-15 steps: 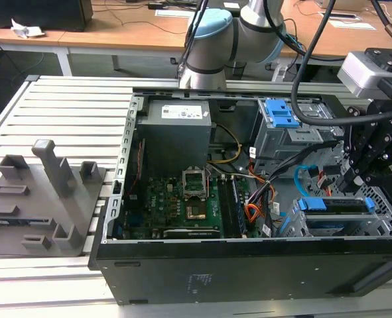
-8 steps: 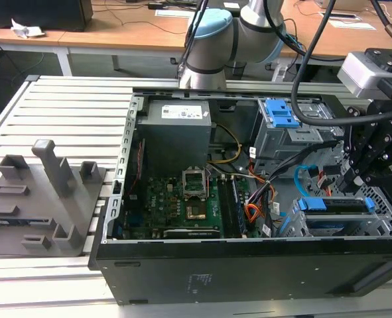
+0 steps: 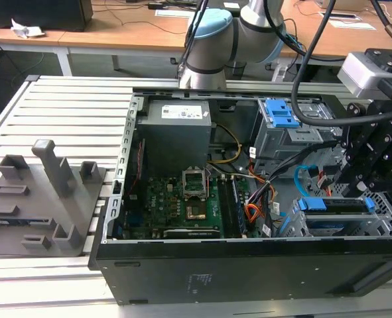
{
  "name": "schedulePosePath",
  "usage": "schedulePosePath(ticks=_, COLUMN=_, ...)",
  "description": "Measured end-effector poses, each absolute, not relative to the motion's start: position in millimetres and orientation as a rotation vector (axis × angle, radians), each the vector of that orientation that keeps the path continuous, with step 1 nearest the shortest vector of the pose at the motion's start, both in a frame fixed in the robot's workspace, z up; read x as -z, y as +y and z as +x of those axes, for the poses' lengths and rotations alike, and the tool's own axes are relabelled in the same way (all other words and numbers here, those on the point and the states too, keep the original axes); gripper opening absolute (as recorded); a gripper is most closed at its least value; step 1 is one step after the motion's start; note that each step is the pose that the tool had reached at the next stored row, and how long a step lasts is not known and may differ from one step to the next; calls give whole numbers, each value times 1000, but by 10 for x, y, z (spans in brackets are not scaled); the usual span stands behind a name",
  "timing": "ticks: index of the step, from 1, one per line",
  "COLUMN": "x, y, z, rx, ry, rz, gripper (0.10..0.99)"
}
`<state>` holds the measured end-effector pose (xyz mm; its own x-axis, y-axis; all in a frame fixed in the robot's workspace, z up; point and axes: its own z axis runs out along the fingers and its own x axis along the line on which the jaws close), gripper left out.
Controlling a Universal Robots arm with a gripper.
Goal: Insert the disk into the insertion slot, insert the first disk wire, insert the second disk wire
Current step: 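Insert the first disk wire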
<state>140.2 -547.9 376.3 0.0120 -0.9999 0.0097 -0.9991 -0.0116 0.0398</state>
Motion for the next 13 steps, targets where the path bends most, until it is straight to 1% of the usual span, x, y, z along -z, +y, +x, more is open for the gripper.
schedulePosePath(ticks=2, x=-3810, y=-5477, z=1402, rx=33, ry=-2184, rz=2209, gripper=302)
schedulePosePath(ticks=3, x=-3912, y=-5470, z=1402, rx=33, ry=-2184, rz=2209, gripper=302)
schedulePosePath(ticks=7, x=-3933, y=-5459, z=1403, rx=32, ry=-2183, rz=2209, gripper=302)
schedulePosePath(ticks=13, x=-3933, y=-5224, z=1402, rx=32, ry=-2183, rz=2209, gripper=302)
